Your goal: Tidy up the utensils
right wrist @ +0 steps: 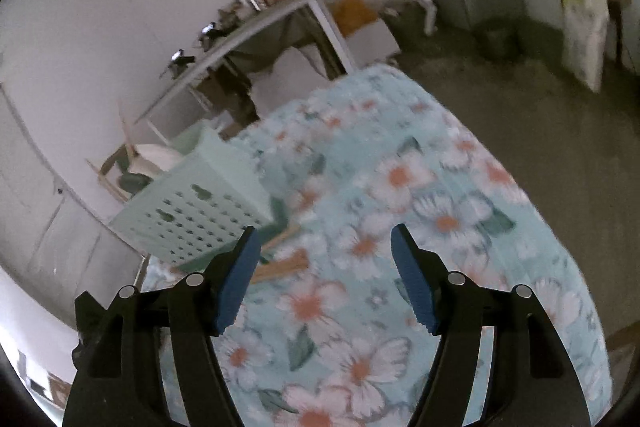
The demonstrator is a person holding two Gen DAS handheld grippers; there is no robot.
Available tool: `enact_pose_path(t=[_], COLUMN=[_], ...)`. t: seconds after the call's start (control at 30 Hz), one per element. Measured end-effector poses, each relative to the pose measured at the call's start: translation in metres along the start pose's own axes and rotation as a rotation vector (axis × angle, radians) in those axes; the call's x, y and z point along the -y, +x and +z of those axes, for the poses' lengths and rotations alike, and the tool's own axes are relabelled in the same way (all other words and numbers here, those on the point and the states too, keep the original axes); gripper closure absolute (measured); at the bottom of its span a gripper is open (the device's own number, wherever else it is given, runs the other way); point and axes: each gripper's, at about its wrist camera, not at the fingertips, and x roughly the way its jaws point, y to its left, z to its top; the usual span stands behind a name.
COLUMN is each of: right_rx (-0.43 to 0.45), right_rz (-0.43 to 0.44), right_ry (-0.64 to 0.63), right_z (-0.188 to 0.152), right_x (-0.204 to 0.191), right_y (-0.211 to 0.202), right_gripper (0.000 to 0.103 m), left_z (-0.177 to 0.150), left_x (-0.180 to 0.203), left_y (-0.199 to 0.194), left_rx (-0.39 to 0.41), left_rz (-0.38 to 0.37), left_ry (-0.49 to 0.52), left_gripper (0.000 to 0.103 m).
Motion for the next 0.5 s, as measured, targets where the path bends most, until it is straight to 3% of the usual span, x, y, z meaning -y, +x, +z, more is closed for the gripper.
enact_pose_path(t=[0.07, 0.13, 0.3, 0.37, 0.5], right_rx=[-0.012, -0.02, -0.049, -0.09, -0.199], right_rz=[0.0, -0.004, -0.005, -0.027, 0.049], right_ry=[0.013, 0.006, -0.007, -0.001, 0.083], right_z=[-0.002, -0.004, -0.007, -0.01, -0.014], right_x=[0.005, 0.004, 0.007, 0.006, 0.013], right_y=[0.002, 0.005, 0.012, 0.02, 0.041], right_gripper=[0.038, 0.038, 0.038, 0.039, 0.051], left_z=[0.0, 0.0, -0.003, -0.012, -0.028], left_x=[0.004, 0.021, 0.092, 0.129, 0.173], left_y=[-0.01, -0.029, -0.083, -0.114, -0.149], left_rx=[0.028, 0.092, 0.245, 0.351, 0.481], left_rz=[-0.013, -0.007, 0.025, 0.067, 0.13], left_ry=[0.013, 0.093, 0.376, 0.538, 0.74], left_gripper=[0.094, 0.096, 0.099, 0.099, 0.099])
